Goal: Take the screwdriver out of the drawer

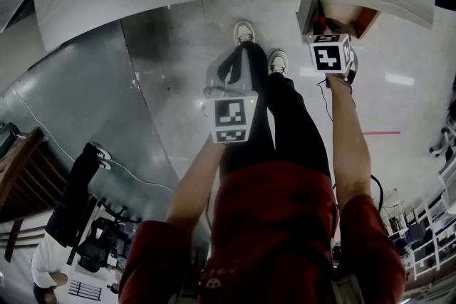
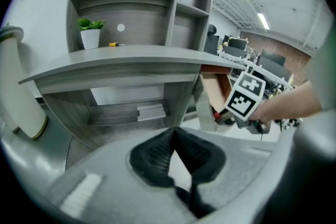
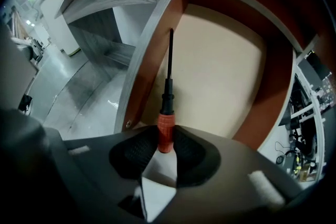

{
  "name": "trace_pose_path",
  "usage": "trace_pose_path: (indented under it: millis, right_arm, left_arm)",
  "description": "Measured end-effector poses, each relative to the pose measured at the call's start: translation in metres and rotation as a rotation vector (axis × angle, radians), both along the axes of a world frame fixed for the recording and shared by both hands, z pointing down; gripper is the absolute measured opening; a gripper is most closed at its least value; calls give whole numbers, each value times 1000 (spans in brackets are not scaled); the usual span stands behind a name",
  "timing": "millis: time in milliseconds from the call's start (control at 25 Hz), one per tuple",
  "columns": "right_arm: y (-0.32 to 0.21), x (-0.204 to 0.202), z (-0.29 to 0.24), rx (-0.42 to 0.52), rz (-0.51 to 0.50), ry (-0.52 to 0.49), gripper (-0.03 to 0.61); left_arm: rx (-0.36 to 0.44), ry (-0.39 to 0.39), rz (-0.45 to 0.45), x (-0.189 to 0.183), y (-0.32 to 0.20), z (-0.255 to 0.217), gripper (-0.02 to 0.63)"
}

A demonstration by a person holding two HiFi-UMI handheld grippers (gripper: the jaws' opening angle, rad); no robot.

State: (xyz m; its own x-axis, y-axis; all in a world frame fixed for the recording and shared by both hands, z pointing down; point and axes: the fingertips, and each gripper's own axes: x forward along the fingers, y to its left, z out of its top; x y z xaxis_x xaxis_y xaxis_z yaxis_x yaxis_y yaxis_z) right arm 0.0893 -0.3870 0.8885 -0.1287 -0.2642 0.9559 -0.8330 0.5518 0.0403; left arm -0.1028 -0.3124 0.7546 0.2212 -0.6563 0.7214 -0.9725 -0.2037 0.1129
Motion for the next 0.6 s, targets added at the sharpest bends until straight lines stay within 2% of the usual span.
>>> trace_pose_path:
  millis: [320,600]
  right_arm:
    - [17,10,-48,36,-8,-21,97]
    - [54,18,-101,47,-42,-35,97]
  left_arm:
    - [30,-8,-10,10,4,-46,0]
    - [50,-24,-29,16,33,-96,0]
